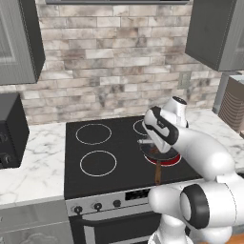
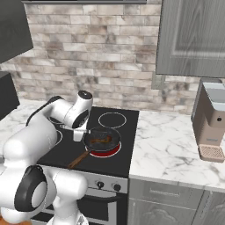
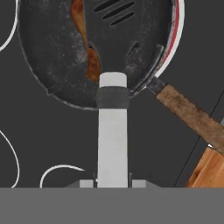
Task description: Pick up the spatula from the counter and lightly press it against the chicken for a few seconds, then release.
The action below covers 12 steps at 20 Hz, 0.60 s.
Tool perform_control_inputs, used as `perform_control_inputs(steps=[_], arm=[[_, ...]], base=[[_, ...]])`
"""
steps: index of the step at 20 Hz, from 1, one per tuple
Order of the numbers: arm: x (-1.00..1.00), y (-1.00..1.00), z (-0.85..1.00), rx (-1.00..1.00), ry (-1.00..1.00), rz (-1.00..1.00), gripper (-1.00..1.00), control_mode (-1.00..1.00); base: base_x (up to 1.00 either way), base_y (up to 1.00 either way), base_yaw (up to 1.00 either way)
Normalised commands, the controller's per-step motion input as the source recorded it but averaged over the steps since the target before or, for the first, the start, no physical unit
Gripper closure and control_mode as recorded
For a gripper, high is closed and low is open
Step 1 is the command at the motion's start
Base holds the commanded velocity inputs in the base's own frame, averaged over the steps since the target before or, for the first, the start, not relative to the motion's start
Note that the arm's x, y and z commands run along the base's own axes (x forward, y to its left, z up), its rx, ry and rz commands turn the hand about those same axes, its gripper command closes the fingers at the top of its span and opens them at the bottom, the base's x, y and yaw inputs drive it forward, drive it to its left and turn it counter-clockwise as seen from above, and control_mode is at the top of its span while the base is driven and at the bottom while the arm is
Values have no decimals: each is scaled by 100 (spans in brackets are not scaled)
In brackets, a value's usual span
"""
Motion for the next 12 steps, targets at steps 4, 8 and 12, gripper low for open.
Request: perform_control_inputs(steps=[4, 8, 12], arm=[[5, -1, 0, 0, 0, 0, 100, -100], [13, 0, 0, 0, 0, 0, 100, -100], [14, 0, 0, 0, 0, 0, 100, -100]], base=[[0, 0, 0], [0, 0, 0], [0, 0, 0]])
